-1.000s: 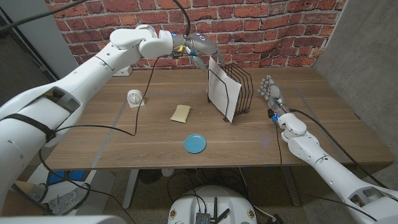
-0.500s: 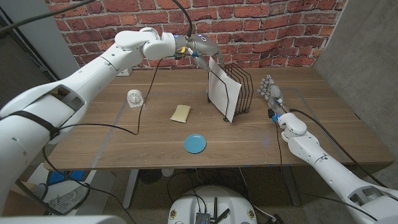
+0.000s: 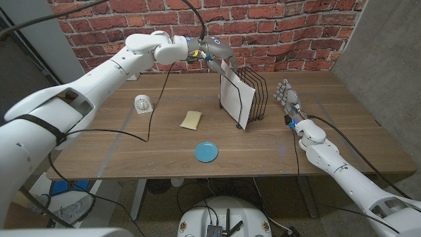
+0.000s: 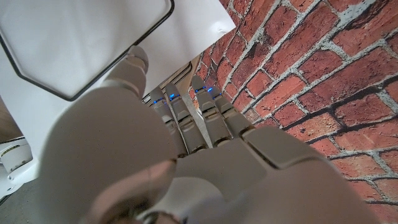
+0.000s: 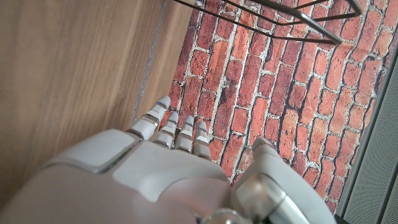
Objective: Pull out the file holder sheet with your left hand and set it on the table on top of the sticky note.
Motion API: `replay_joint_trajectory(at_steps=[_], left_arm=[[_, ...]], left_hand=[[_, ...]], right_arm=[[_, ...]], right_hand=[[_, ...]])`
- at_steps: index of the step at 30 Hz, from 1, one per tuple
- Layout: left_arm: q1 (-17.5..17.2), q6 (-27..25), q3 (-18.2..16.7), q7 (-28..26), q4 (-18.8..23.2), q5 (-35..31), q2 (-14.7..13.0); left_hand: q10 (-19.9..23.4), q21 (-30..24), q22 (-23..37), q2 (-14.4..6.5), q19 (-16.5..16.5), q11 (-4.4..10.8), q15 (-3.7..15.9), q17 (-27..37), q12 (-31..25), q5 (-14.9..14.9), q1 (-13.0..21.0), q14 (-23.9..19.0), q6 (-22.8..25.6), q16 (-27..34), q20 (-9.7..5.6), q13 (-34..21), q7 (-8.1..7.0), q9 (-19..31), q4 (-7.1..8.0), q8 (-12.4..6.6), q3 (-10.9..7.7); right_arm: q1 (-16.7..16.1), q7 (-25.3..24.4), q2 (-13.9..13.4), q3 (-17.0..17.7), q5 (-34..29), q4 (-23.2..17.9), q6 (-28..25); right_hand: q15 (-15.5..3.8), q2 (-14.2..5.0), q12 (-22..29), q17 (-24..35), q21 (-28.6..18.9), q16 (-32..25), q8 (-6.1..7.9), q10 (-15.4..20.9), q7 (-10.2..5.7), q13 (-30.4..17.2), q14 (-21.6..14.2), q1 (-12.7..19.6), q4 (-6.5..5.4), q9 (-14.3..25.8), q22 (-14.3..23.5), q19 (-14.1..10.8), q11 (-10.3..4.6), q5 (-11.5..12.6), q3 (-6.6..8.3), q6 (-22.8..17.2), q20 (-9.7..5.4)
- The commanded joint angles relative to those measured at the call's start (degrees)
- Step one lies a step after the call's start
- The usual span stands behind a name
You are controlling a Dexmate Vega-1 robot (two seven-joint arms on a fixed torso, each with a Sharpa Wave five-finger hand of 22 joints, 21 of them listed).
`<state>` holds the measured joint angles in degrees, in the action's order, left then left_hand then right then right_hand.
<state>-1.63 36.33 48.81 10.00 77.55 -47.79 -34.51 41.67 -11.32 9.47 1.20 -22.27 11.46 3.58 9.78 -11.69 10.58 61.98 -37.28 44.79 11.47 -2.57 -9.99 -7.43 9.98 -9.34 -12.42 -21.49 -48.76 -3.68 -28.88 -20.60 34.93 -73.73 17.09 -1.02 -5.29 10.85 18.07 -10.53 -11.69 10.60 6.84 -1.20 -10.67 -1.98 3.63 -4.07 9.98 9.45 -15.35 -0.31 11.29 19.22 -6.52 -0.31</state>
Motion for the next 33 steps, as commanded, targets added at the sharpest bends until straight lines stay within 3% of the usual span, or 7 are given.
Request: replay_joint_trajectory(at_steps=[1,19,33], left_arm=[[0.8,-0.5,1.1,-0.4,-1.0,0.1,0.8],[0.9,-1.6,1.5,-0.1,-0.5,0.6,1.0],[1.8,-1.7,2.2,4.4,-1.4,3.0,1.9]], left_hand=[[1.3,-0.1,0.3,-0.8,-0.8,-0.03,9.71,0.2,-0.5,0.1,0.0,-1.3,1.5,0.3,-9.24,-0.2,-0.13,0.3,-0.15,-0.25,0.31],[8.2,0.0,0.2,-3.7,-2.5,0.05,9.86,-0.1,-0.8,0.0,-1.2,-9.3,4.1,0.0,-9.02,-0.3,-0.37,0.4,0.19,0.76,-0.02],[7.4,0.3,0.2,-3.2,-2.4,0.29,9.47,-0.4,0.3,-0.2,-3.7,-9.4,3.4,-1.4,-9.22,-0.3,0.93,0.4,0.48,1.51,0.09]], right_arm=[[-0.4,0.3,-0.2,0.2,0.4,-0.2,0.0],[-1.2,0.1,-0.9,0.8,0.7,-1.2,0.0],[-2.0,-0.1,-1.3,1.0,0.8,-2.0,-0.1]], right_hand=[[0.03,-1.39,0.2,0.1,-0.4,-0.5,0.26,0.7,-0.09,-0.1,-0.4,-0.7,0.06,0.2,0.1,-0.5,0.12,0.3,0.63,-0.6,0.00],[0.08,-1.39,0.2,0.0,-0.3,-0.5,0.27,0.7,-0.17,-0.1,-0.3,-0.8,0.13,0.2,0.2,-0.6,0.04,0.2,0.64,-0.7,0.11],[0.17,-1.45,0.2,0.0,-0.3,-0.6,0.30,0.7,-0.08,-0.1,-0.3,-0.8,0.18,0.2,0.2,-0.6,0.00,0.2,0.63,-0.8,0.18]])
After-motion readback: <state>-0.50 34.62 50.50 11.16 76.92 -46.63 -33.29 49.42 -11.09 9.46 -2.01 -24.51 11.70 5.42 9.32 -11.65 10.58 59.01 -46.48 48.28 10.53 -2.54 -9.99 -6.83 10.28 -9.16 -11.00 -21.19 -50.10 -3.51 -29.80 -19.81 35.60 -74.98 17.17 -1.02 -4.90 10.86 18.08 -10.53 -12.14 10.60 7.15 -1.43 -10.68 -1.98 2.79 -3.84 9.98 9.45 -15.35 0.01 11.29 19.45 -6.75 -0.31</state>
